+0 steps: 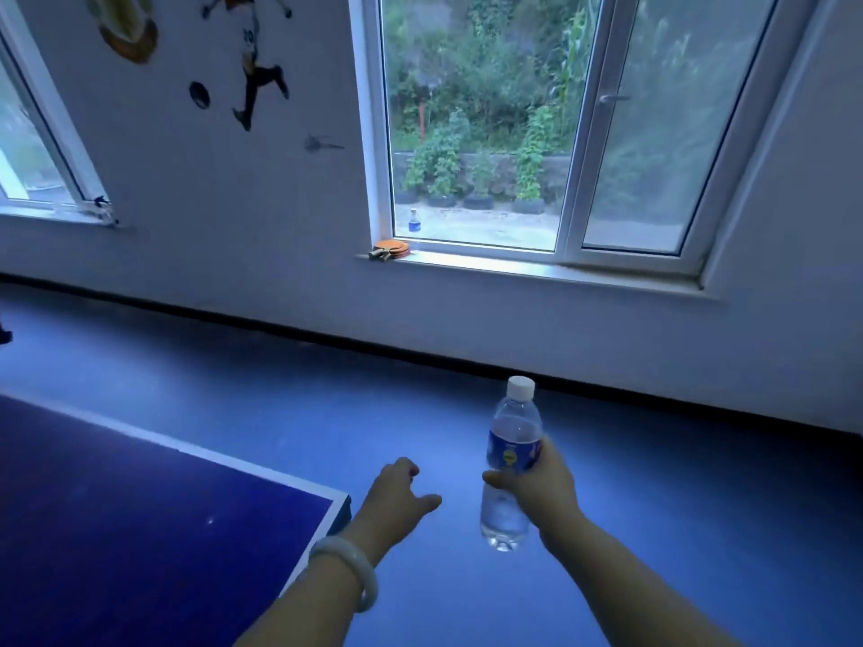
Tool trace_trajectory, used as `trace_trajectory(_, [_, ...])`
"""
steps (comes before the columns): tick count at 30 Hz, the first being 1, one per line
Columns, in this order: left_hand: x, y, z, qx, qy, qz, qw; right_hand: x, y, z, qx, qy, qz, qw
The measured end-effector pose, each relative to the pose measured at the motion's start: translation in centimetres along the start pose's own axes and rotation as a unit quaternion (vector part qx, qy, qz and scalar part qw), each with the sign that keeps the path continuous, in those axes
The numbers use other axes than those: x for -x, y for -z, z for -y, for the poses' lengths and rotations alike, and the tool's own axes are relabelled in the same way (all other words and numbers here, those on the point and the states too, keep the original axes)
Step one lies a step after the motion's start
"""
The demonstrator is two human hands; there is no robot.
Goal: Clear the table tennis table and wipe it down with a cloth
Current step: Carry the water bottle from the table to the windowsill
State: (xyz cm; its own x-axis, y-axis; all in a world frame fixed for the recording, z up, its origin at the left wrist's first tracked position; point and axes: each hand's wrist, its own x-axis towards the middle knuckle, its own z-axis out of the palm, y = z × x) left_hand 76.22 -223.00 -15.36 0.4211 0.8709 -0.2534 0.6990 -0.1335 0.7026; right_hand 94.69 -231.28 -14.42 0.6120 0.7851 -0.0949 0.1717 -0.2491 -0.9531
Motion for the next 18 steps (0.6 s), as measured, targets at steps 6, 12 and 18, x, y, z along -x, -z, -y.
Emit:
trace_trajectory(6, [-17.9,5.0,-3.2,-0.008,-0.003,0.004,1.0,-17.3,-3.6,3.9,0.002,-0.013,0.005,1.0])
trace_trajectory(12, [-33.0,8.5,-6.0,-0.018,-0.006,0.01,1.0,-32.1,-6.1,7.1,-0.018,-0.023,-0.01,1.0])
trace_trajectory(18, [-48.3,10.2,-7.6,0.011,0.001,0.002,1.0,-47.6,-9.3,7.9,-0.021,-0.032,0.022,0.999])
